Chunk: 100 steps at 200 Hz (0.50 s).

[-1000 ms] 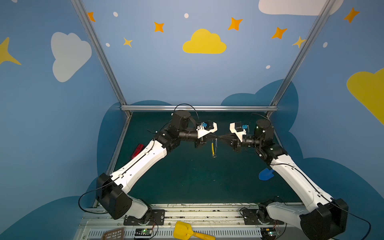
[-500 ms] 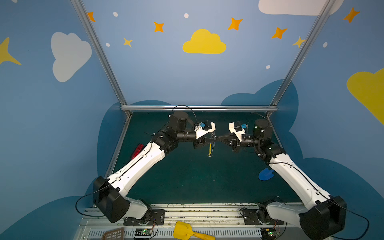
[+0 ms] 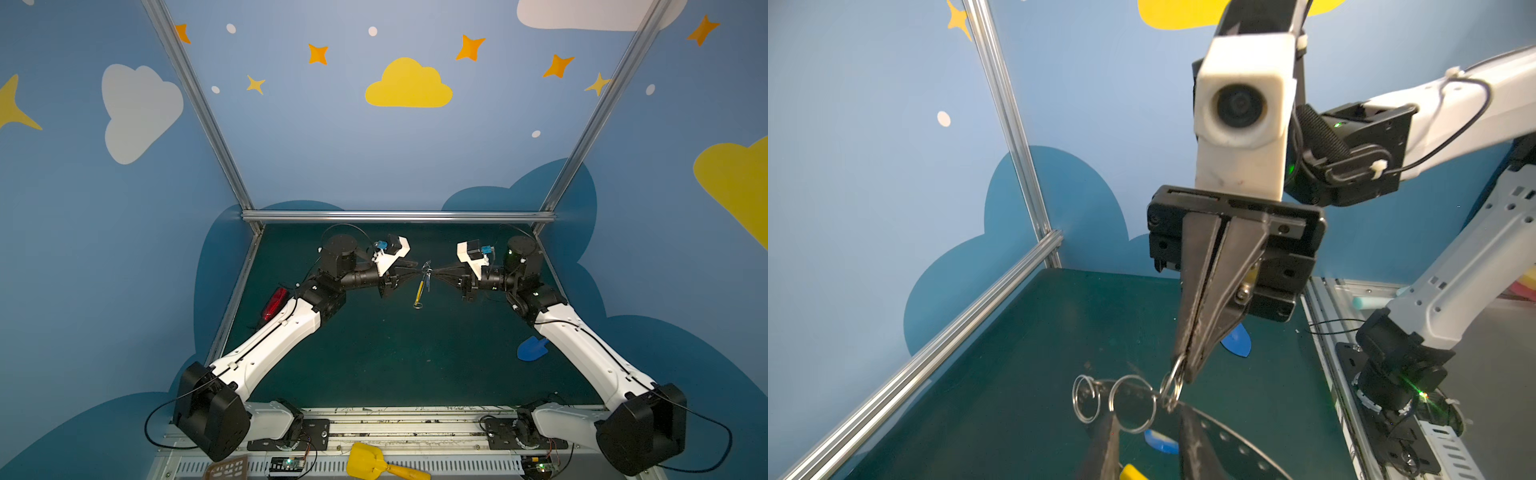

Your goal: Put the keys on the keyring

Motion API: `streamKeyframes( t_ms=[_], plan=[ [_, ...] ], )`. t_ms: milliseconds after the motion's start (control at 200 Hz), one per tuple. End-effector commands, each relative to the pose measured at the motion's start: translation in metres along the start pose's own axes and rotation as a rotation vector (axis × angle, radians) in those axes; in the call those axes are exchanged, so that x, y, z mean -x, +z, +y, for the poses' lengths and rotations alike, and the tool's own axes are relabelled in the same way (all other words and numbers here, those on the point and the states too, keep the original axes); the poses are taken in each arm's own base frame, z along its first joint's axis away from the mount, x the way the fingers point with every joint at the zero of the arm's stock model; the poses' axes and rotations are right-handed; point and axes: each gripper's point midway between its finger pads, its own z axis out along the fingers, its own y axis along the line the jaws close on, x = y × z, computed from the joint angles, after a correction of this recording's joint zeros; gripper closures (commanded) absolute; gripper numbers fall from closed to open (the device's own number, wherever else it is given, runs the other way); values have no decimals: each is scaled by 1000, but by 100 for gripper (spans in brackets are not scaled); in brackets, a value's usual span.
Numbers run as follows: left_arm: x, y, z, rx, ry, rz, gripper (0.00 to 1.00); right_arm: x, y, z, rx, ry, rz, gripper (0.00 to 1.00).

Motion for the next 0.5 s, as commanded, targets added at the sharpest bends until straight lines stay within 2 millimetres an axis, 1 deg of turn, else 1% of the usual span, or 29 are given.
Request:
streamKeyframes(
  t_ms=[0,235,365,496],
  plan=[
    [12,2,-6,-52,-9,-43,73,19,-2,5,20,-57,-36,100],
    [7,10,-8,-81,-7,-15,72,23,-4,12,55,-88,-50,100],
    [9,12,-8,-92,6,-16,72,23,-4,14,65,-92,-51,100],
    [8,16,-12,-118,15,0,74,24,-4,16,73,-91,-54,100]
  ],
)
